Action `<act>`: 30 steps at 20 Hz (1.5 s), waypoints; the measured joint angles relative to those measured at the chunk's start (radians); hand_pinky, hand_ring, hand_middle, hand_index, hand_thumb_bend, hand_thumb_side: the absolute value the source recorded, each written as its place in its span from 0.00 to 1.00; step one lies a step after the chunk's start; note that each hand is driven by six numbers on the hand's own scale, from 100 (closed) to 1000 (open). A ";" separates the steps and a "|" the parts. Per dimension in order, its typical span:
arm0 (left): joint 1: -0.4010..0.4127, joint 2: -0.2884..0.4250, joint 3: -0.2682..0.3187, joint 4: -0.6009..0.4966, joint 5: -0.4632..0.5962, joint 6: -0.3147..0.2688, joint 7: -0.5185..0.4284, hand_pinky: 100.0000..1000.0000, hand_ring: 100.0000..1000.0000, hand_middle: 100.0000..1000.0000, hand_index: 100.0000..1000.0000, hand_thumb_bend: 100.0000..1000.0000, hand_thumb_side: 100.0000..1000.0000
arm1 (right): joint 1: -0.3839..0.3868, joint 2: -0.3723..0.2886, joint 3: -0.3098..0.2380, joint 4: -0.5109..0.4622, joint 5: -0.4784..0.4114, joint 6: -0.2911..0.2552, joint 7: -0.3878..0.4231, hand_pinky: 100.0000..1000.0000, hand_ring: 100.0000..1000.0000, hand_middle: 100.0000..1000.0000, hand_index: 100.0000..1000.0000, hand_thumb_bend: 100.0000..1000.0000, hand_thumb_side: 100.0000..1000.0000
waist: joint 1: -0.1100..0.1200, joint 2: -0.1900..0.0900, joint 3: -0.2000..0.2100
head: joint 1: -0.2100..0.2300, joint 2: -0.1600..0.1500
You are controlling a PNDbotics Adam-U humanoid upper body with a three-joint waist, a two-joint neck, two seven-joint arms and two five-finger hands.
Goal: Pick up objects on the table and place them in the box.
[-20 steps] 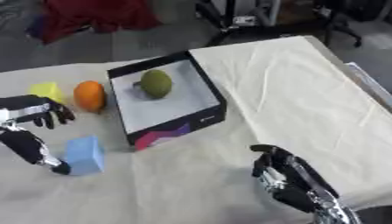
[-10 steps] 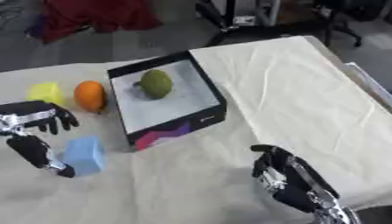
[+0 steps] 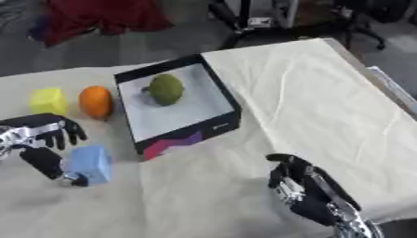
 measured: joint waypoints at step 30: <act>-0.261 0.056 0.116 -0.204 -0.183 -0.033 -0.033 0.47 0.33 0.30 0.50 0.10 0.08 | 0.002 0.000 0.000 0.000 -0.001 0.000 0.000 0.80 0.50 0.43 0.80 0.00 0.41 | 0.000 -0.001 0.001 | -0.003 0.000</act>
